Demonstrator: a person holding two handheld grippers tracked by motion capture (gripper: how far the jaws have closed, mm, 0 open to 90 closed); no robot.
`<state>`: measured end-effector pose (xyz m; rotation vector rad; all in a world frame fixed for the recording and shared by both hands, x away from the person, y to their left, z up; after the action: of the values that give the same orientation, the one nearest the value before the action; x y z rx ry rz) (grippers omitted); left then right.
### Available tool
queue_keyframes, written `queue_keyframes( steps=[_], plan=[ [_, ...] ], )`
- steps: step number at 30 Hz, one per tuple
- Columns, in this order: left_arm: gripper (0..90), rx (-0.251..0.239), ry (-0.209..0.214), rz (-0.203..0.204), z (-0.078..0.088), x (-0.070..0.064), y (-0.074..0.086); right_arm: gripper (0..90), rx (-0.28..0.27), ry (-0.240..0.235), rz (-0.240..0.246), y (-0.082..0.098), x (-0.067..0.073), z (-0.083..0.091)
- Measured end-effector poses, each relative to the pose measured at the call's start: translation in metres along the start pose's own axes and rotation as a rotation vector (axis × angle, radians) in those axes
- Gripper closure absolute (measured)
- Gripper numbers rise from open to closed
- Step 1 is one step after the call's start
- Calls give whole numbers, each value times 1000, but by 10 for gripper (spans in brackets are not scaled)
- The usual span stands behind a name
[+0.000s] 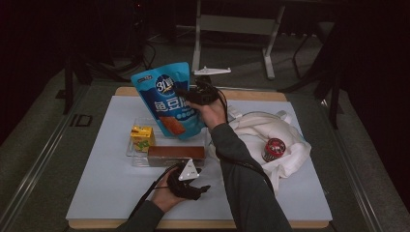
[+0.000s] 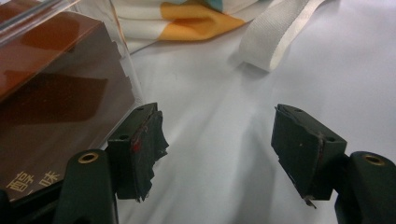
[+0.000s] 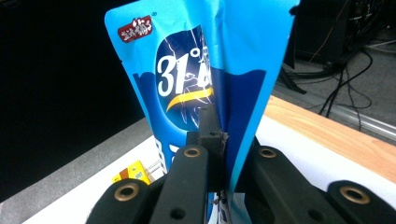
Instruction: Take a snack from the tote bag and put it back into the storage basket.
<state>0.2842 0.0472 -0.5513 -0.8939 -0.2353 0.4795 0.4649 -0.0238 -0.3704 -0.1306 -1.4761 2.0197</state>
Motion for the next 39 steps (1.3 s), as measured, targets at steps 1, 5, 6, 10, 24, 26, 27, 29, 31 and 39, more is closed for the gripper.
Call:
queue_keyframes(
  steps=[1,5,6,10,24,26,27,29,31,39],
  plan=[
    [329,-1,0,0,0,0,0,887,2,0,-3,1,0,-2],
    [329,-6,0,1,0,0,0,887,11,-3,-9,4,-1,-11],
    [329,-6,1,1,0,0,0,887,13,-4,-11,5,0,-13],
    [329,-9,2,-1,0,0,0,886,25,-18,18,13,2,-22],
    [327,-4,-2,-2,0,0,0,874,33,2,26,45,-15,2],
    [327,-2,-1,-1,0,0,0,873,41,34,45,48,-14,8],
    [327,-2,-1,-1,0,0,0,873,44,50,52,49,-14,10],
    [327,-1,0,-3,0,0,0,874,38,75,45,51,-16,15],
    [327,0,-2,-3,0,0,0,874,16,70,10,54,-18,20],
    [327,1,-2,-2,0,0,0,832,36,84,41,67,-16,35]
  ],
)
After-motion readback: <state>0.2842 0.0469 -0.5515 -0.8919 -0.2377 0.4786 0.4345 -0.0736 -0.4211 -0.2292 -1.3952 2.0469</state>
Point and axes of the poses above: each handheld gripper's, and its own axes: z roughly backward along the jaws, y roughly out of its underside, x roughly to its left, the point moved 2 cm from there along -z, roughly forward along the jaws
